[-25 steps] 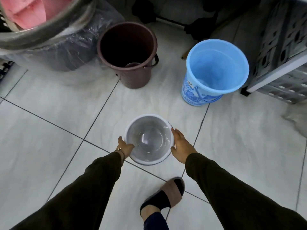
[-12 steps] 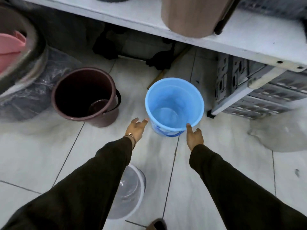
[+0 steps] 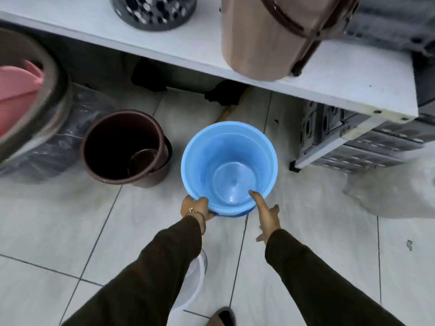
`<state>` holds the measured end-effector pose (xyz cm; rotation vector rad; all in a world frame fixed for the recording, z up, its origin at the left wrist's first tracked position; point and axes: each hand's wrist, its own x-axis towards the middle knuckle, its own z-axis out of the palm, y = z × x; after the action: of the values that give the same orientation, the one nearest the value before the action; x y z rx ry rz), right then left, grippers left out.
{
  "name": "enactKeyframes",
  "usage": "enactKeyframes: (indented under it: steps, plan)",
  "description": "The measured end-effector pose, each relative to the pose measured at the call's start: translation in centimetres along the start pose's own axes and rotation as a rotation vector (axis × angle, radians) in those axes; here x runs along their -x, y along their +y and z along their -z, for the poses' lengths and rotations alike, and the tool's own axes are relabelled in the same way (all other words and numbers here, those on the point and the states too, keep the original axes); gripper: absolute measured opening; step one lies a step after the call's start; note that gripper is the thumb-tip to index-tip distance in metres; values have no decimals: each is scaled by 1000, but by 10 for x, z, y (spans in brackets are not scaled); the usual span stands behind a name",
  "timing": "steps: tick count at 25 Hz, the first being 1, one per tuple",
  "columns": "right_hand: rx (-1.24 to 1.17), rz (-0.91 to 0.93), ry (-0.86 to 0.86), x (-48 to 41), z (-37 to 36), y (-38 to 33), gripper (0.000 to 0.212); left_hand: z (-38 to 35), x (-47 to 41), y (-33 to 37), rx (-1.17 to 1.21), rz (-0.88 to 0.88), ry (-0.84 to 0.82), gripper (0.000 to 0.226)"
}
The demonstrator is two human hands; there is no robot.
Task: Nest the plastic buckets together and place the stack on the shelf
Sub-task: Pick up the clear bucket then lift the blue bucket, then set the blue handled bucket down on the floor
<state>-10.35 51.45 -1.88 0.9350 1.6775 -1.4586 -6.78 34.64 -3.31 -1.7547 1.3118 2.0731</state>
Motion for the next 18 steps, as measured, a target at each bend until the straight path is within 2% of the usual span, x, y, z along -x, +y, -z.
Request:
enactKeyframes:
  steps: [2, 4, 5, 8, 12, 15, 18]
  plan:
    - [-94, -113, -238, 47, -15, -8, 80, 29, 43, 17, 77, 22, 5, 32]
    - [-113, -37, -308, 89, -36, -16, 49, 61, 82, 38, 158, 6, 7, 37]
    - [-107, 14, -296, 109, -47, -22, 46, 77, 99, 51, 195, -11, 16, 39]
    - [-77, 156, -277, 157, -81, -38, 57, 121, 134, 83, 269, -81, 55, 42]
    - [39, 325, -247, 200, -132, -61, 43, 167, 152, 124, 353, -219, 109, 54]
    - [59, 397, -226, 210, -179, -75, 43, 194, 141, 158, 375, -250, 127, 60]
    - [58, 386, -162, 197, -233, -78, 34, 219, 91, 180, 403, -186, 145, 59]
